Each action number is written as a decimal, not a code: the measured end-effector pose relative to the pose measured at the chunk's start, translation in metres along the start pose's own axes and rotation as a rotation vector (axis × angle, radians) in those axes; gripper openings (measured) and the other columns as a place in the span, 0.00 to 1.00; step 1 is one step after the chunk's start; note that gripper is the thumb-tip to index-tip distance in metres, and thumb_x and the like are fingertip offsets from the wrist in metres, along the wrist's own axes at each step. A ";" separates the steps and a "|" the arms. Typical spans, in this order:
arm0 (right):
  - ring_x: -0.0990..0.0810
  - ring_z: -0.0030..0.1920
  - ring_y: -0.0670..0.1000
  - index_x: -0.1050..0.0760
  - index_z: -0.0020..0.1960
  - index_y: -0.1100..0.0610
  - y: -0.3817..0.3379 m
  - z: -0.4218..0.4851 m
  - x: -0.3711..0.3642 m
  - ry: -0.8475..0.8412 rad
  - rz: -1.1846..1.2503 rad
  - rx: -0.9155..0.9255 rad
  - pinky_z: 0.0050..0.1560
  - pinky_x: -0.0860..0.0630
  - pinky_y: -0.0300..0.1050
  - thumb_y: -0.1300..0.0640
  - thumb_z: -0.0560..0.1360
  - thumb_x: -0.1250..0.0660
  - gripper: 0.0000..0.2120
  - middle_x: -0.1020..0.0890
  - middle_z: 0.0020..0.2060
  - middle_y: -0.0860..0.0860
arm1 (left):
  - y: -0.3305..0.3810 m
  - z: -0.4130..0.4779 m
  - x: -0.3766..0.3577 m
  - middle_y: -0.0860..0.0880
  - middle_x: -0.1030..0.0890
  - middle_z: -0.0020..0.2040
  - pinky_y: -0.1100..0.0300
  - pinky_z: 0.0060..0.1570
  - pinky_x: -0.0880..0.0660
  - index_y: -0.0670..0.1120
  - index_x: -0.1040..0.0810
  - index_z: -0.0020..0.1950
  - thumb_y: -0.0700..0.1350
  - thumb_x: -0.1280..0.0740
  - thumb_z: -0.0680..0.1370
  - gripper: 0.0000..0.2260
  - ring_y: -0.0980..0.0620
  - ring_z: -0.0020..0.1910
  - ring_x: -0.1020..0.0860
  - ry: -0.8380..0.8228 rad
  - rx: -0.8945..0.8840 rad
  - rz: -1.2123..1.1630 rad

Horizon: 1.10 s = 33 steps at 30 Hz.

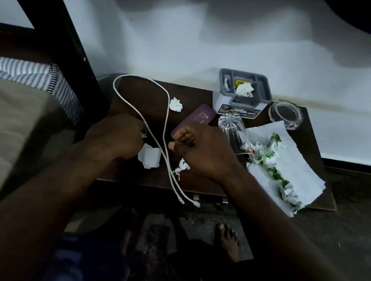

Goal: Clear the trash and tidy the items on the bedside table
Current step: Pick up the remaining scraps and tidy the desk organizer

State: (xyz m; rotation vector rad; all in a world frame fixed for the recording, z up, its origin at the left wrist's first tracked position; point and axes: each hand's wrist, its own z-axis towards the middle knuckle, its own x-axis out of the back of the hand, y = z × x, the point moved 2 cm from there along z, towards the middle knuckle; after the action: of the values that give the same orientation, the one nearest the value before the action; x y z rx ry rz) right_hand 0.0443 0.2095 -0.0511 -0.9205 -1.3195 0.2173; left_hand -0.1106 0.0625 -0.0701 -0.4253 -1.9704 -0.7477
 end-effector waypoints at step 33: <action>0.18 0.43 0.36 0.17 0.49 0.48 0.009 -0.001 0.007 -0.017 -0.033 0.001 0.48 0.23 0.34 0.46 0.73 0.23 0.09 0.15 0.41 0.40 | 0.024 -0.012 0.008 0.46 0.17 0.56 0.54 0.55 0.23 0.48 0.17 0.54 0.49 0.25 0.75 0.10 0.45 0.57 0.20 -0.027 -0.015 0.092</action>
State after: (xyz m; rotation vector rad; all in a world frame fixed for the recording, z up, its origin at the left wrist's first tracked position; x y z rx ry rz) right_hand 0.0499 0.2190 -0.0518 -0.8977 -1.3493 0.2006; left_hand -0.0924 0.0728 -0.0510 -0.5341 -1.9574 -0.7023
